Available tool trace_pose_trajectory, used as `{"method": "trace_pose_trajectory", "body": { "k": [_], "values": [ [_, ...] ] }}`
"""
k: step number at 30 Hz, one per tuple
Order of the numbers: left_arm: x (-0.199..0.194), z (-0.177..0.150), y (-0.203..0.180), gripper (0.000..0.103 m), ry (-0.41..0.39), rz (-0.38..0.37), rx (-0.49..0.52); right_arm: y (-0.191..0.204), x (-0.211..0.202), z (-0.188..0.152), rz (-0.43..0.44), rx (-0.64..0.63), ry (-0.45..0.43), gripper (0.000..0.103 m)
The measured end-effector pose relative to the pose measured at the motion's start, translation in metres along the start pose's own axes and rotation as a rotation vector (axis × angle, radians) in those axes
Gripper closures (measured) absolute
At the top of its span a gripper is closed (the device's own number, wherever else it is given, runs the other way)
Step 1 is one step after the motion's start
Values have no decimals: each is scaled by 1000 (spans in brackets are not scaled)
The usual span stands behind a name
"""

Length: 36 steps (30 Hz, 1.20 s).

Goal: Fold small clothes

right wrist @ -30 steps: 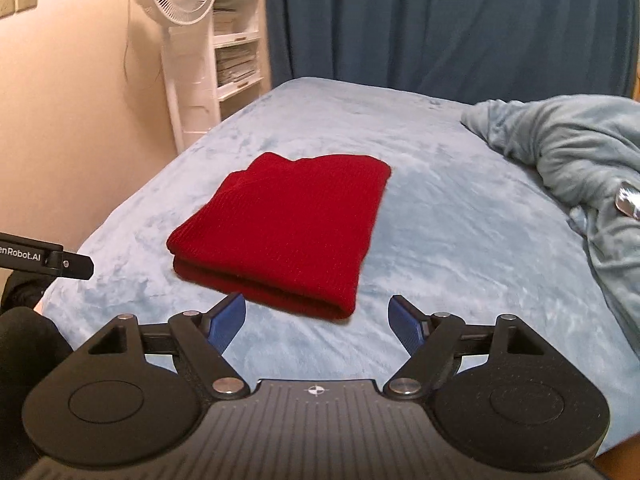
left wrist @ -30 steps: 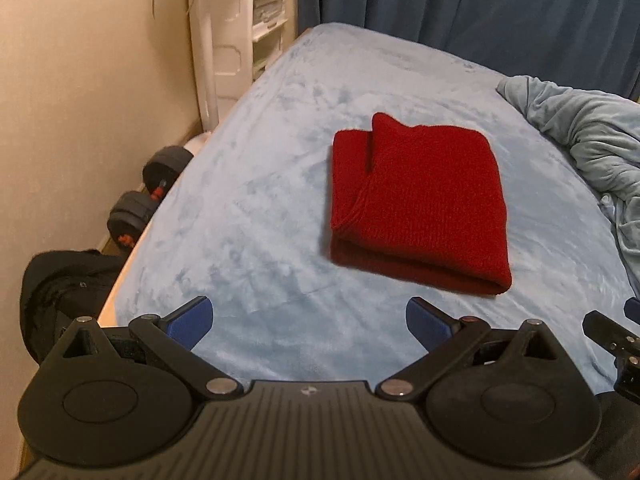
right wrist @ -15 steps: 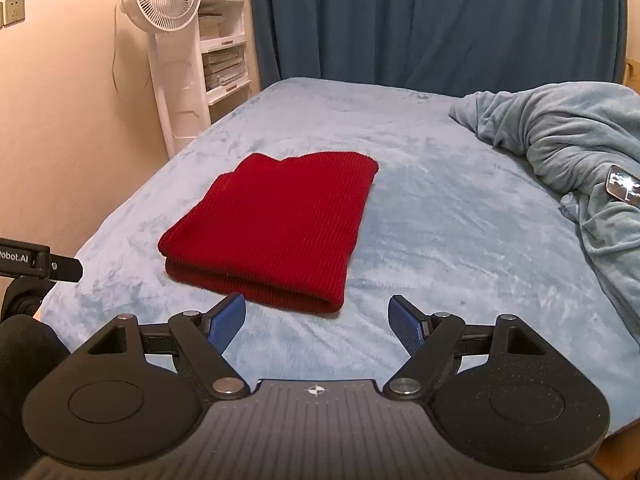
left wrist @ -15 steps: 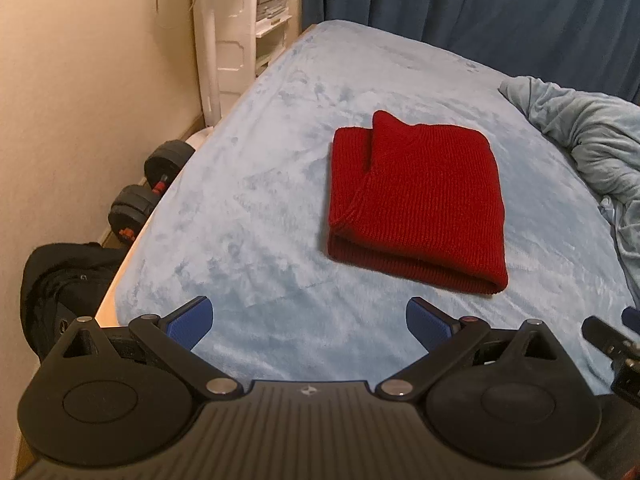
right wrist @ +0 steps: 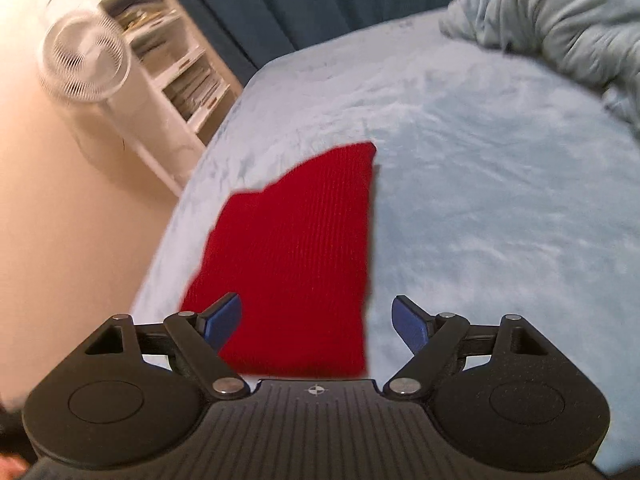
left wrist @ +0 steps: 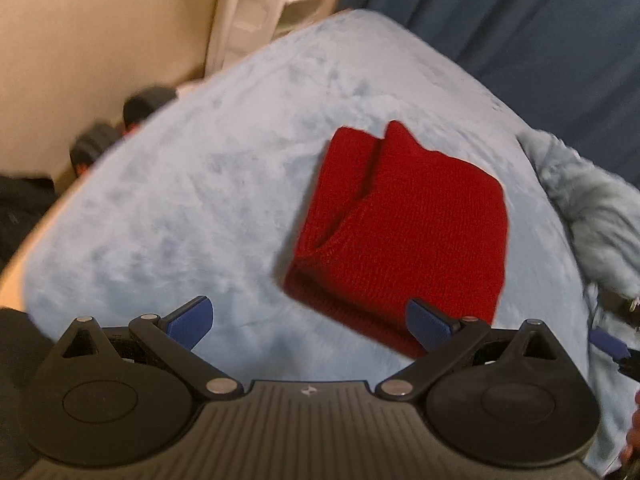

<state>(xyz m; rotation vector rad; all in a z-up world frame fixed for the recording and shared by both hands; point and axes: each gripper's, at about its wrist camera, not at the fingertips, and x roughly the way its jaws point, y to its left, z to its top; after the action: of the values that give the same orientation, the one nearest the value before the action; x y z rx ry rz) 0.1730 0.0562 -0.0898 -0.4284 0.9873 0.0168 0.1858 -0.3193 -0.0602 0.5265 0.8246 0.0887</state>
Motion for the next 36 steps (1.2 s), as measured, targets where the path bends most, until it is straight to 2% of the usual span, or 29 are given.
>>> {"method": "trace_pose_trajectory", "body": {
  "k": [4,8,12,14,17,18,19,20,21,22,23,24,27,29,32,36],
  "values": [
    [49,15,13,1,82,-43,-215,-18,67,75,-10,4,22,19],
    [75,22,22,1,104,-54,-325,-35,151,131,-16,23,97,19],
    [96,27,30,1,124,-27,-374,-40,224,152,-124,19,156,19],
    [110,26,35,1,159,-24,-414,-46,253,158,-89,79,200,19],
    [119,25,35,1,153,-27,-427,-50,291,159,9,175,335,18],
    [120,26,32,14,143,-16,-405,-48,299,158,5,151,361,18],
    [121,27,29,25,131,-19,-375,-45,302,156,0,116,365,27],
    [122,30,26,47,128,-60,-352,-44,304,154,9,68,368,36],
    [122,32,25,51,128,-48,-344,-42,302,152,8,25,369,60],
    [123,36,24,55,131,-42,-337,-41,298,150,6,-17,365,69],
    [124,40,22,60,133,-41,-318,-41,290,147,15,-51,345,71],
    [126,47,19,64,144,-35,-290,-45,282,145,20,-55,321,74],
    [136,76,15,69,157,-26,-210,-67,245,127,4,39,238,76],
    [150,110,3,70,150,-26,-85,-85,216,105,-34,111,198,76],
    [183,165,-38,71,195,-43,149,-113,162,48,-72,298,131,77],
    [223,200,-116,71,246,-57,443,-107,103,-57,-84,523,13,77]
  ]
}}
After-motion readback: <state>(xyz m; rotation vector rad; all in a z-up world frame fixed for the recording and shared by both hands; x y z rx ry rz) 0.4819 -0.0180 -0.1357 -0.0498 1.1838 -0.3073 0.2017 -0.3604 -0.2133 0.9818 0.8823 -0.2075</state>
